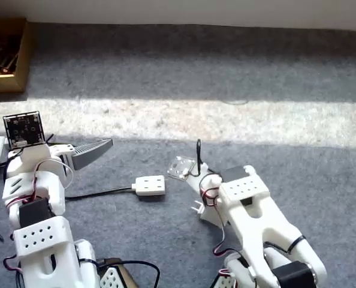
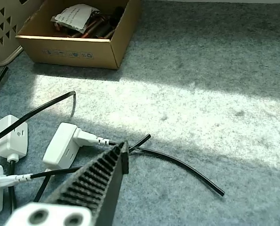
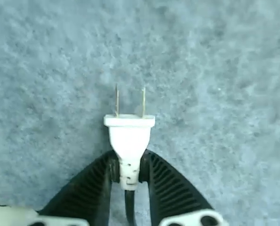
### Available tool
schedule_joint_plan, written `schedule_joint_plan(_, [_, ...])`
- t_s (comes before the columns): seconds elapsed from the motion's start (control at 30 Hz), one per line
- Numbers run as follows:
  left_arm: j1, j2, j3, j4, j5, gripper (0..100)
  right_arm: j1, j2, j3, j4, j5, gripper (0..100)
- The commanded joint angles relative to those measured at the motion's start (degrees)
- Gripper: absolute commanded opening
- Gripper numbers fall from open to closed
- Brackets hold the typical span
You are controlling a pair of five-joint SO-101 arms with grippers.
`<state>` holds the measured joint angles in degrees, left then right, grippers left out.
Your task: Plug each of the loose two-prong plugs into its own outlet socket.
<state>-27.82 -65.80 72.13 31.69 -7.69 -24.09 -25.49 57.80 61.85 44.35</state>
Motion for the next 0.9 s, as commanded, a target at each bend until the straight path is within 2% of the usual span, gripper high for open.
schedule_joint_plan(0.0, [0.13, -0.66, -1.89, 0.26, -0.18, 67, -0.66, -3.21, -7.34, 0.57, -7.56, 0.5])
schedule_joint_plan(0.2, [4.18, -0.66, -3.47, 0.00, -0.44, 67, -16.84, -10.59, -24.40, 8.75, -19.43, 0.5])
schedule_joint_plan(0.27, [4.18, -0.66, -6.11, 0.26, -0.35, 67, -19.74, -10.51, -28.88, 9.27, -21.27, 0.5])
schedule_joint_plan(0.37, [4.09, -0.66, -10.51, 1.85, -0.35, 67, -21.14, -9.36, -29.58, 8.48, -21.80, 0.5])
schedule_joint_plan(0.53, [6.64, -0.66, -16.31, 10.90, -0.35, 67, -23.69, -6.20, -32.04, 8.48, -23.82, 0.5])
schedule_joint_plan(0.67, [10.15, -0.66, -16.04, 14.42, -0.35, 67, -25.45, -4.35, -36.62, 9.10, -25.93, 0.5])
schedule_joint_plan(0.87, [13.93, -0.66, -12.26, 15.21, -0.26, 67, -25.19, -3.65, -42.15, 12.70, -26.11, 0.5])
